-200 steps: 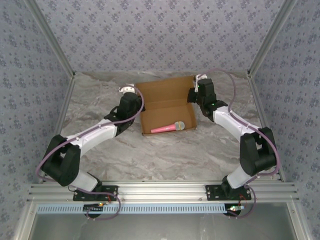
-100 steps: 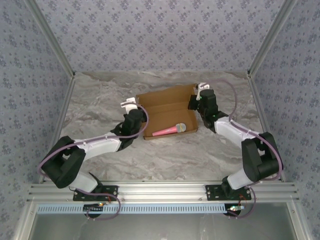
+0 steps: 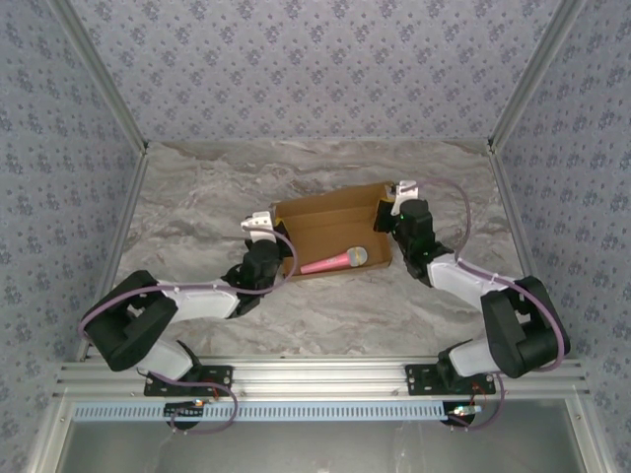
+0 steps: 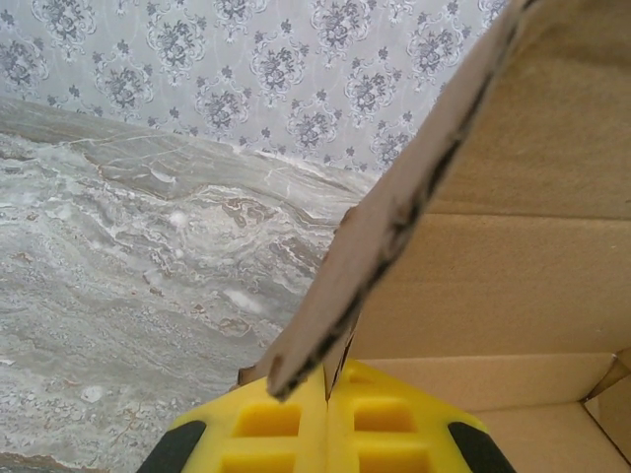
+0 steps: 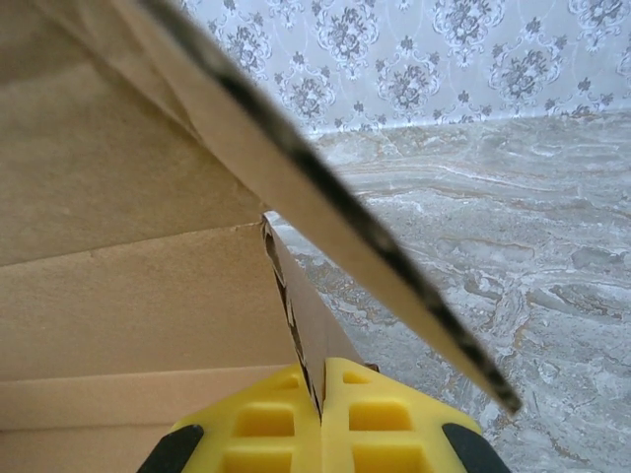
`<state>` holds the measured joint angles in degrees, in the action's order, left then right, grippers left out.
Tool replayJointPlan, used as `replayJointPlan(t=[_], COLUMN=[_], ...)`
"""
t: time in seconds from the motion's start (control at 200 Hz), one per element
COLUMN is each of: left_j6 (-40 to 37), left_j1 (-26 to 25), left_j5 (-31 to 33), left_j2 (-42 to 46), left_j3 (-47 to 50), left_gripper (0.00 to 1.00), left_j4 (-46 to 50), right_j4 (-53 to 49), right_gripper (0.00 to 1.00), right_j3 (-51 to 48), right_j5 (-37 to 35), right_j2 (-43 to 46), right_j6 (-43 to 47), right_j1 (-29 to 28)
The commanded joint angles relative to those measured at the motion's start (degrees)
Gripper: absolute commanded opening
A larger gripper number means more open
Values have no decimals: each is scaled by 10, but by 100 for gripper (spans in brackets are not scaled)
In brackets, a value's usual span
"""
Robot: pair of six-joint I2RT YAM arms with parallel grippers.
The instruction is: Fold the paper box
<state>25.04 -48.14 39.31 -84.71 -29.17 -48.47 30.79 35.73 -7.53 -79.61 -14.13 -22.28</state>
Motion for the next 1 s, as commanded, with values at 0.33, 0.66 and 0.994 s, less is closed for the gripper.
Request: replayJointPlan(t=[0.33, 0.66, 0.994], left_j6=[-69, -88, -112], left_j1=[-21, -21, -23], left_j5=[-10, 0, -1], left_j2=[-40, -64, -67], left_j3=[42, 64, 83], left_gripper=[0, 0, 0], left_j4=[-97, -121, -139], right_j4=[50, 57, 55], right_gripper=[0, 1, 5], right_j3=[-82, -134, -182], right_j5=[-8, -26, -66], right_j2=[38, 63, 96], right_j6=[13, -6, -28], right_j1=[-15, -27, -47])
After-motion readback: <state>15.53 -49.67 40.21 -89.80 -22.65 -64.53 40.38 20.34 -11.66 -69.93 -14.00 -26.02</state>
